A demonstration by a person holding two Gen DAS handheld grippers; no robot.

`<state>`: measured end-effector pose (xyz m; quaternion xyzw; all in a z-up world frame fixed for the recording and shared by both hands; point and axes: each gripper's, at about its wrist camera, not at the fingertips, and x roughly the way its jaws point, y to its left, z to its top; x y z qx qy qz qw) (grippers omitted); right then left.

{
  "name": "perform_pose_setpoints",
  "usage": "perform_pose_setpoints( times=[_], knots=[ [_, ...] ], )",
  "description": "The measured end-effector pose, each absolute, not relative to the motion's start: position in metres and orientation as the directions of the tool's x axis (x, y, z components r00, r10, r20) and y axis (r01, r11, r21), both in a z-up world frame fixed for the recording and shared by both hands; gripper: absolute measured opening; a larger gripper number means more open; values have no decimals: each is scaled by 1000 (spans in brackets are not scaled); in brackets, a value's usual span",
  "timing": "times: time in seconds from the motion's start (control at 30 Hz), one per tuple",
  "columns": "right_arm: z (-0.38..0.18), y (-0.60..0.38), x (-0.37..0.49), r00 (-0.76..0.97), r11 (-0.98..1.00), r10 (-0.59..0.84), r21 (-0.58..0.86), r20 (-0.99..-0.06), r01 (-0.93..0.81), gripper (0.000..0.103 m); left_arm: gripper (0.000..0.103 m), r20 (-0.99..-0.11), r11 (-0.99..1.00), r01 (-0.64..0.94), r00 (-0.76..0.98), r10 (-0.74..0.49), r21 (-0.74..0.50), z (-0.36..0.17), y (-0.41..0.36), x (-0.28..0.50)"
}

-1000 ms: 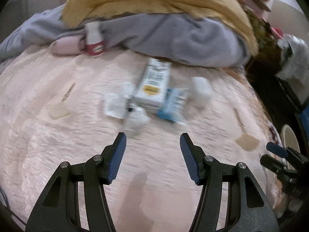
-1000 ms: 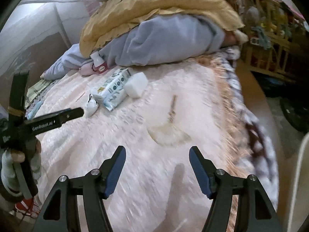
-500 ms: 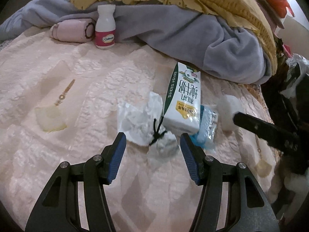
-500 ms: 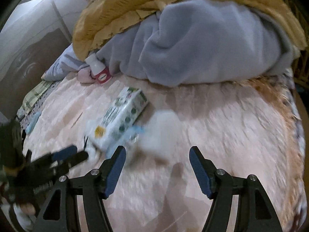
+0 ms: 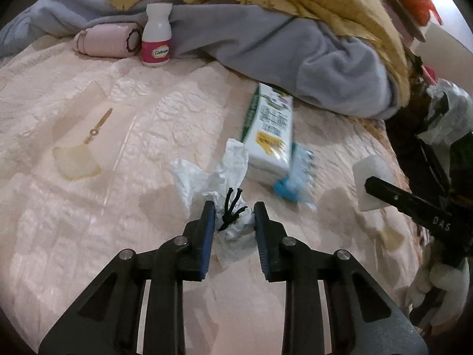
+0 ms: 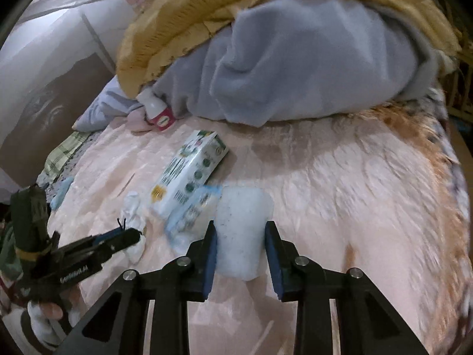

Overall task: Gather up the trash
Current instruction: 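Carry the tissue and foam block over the white bucket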

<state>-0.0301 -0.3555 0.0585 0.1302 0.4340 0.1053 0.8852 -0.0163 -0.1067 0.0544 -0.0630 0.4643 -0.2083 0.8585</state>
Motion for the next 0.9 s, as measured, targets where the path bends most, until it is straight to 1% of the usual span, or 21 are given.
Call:
perform_pose_setpoints(
  times=[0.17, 0.3, 0.43, 0.53, 0.9],
  knots=[
    [69, -360, -77, 613, 943, 299, 325, -731, -72, 29, 24, -752, 879, 355, 469, -462, -318, 69, -114, -55],
    [74, -360, -118, 620, 951, 276, 301, -735, -67, 29, 24, -747, 859, 399, 451, -489, -321, 79, -127, -81],
    [79, -366, -155, 631, 949, 272, 311, -726, -50, 29, 24, -745, 845, 439, 444, -498, -304, 88, -142, -102],
    [83, -370, -177, 637, 955, 252, 294, -729, -42, 29, 24, -742, 834, 473, 443, -503, -283, 96, -157, -118],
    [103, -400, -237, 672, 967, 184, 255, -718, 7, 30, 24, -722, 781, 580, 434, -539, -234, 121, -207, -158]
  ],
)
